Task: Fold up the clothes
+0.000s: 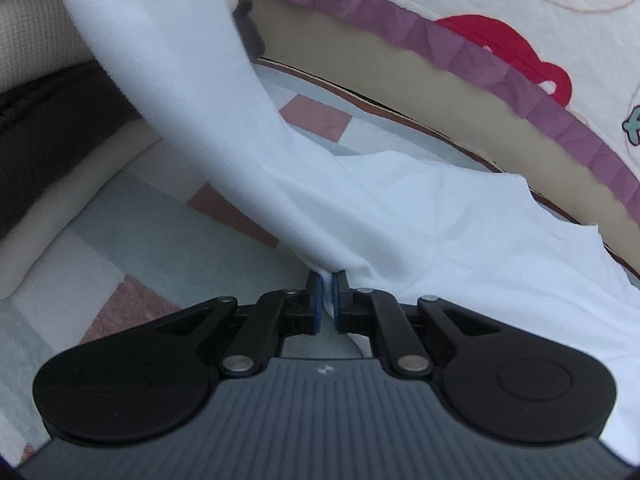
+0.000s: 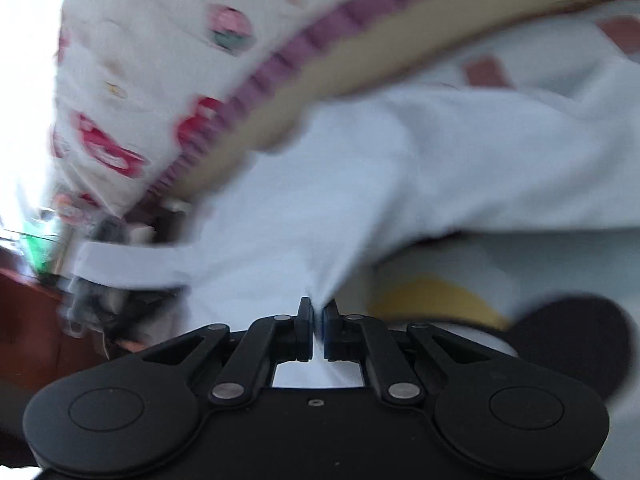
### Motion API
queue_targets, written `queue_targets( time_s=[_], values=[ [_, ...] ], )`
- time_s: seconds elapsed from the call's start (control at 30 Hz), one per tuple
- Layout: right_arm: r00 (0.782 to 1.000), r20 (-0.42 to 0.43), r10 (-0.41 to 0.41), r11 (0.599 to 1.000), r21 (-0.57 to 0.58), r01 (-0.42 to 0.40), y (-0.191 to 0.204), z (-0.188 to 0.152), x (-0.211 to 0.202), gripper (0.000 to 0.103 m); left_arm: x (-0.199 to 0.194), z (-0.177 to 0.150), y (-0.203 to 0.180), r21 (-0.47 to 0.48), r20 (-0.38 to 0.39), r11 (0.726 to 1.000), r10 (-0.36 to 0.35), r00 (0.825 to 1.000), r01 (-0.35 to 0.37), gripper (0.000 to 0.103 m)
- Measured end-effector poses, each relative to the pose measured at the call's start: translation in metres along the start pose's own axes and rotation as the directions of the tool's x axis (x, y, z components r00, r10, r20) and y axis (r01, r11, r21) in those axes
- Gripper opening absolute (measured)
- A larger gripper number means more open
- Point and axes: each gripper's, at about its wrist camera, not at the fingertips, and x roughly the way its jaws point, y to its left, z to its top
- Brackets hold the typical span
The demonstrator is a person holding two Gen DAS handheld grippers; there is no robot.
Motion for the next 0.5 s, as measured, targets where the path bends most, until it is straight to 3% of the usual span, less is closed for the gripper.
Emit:
queue_targets(
  time_s=[0.07,0.1,0.23,0.3,0.33,0.37,0.43,0.5],
  values=[
    [0.975,-0.085,-0.204,0.977,-0.078,0.198,-0.003,-0.005,0.009,0.007,-0.001,-0.002,-0.001,0.002,-0.003,1.0,0.002,1.0,-0.002,0.008],
    [0.97,-0.096,-0.225,0.972,-0.083,0.218,-0.005,-0.007,0.012,0.007,-0.001,-0.003,-0.002,0.007,-0.003,1.0,0.003,1.0,-0.003,0.008],
    [0.971,-0.098,-0.219,0.973,-0.096,0.21,0.002,-0.012,0.018,0.009,-0.001,-0.004,-0.005,0.02,-0.002,1.0,0.009,1.0,-0.009,0.01],
    [0.963,-0.13,-0.234,0.964,-0.158,0.213,0.012,-0.011,0.022,0.01,-0.002,-0.003,-0.003,0.016,-0.005,1.0,0.022,1.0,-0.021,0.016],
    [0.958,-0.147,-0.245,0.958,-0.191,0.215,0.017,-0.011,0.023,0.01,-0.002,-0.003,-0.002,0.012,-0.007,1.0,0.029,1.0,-0.029,0.025],
    [0.953,-0.169,-0.253,0.953,-0.217,0.214,0.021,-0.01,0.025,0.01,-0.002,-0.004,0.0,0.004,-0.018,0.999,0.036,0.999,-0.036,0.033],
    [0.939,-0.223,-0.262,0.948,-0.242,0.207,0.028,-0.007,0.024,0.011,-0.006,-0.005,0.004,-0.014,-0.05,0.999,0.037,0.998,-0.038,0.033],
    [0.934,-0.216,-0.284,0.938,-0.264,0.225,0.032,-0.009,0.018,0.014,-0.022,-0.01,0.008,-0.044,-0.123,0.999,-0.004,0.992,-0.002,0.036]
  ],
)
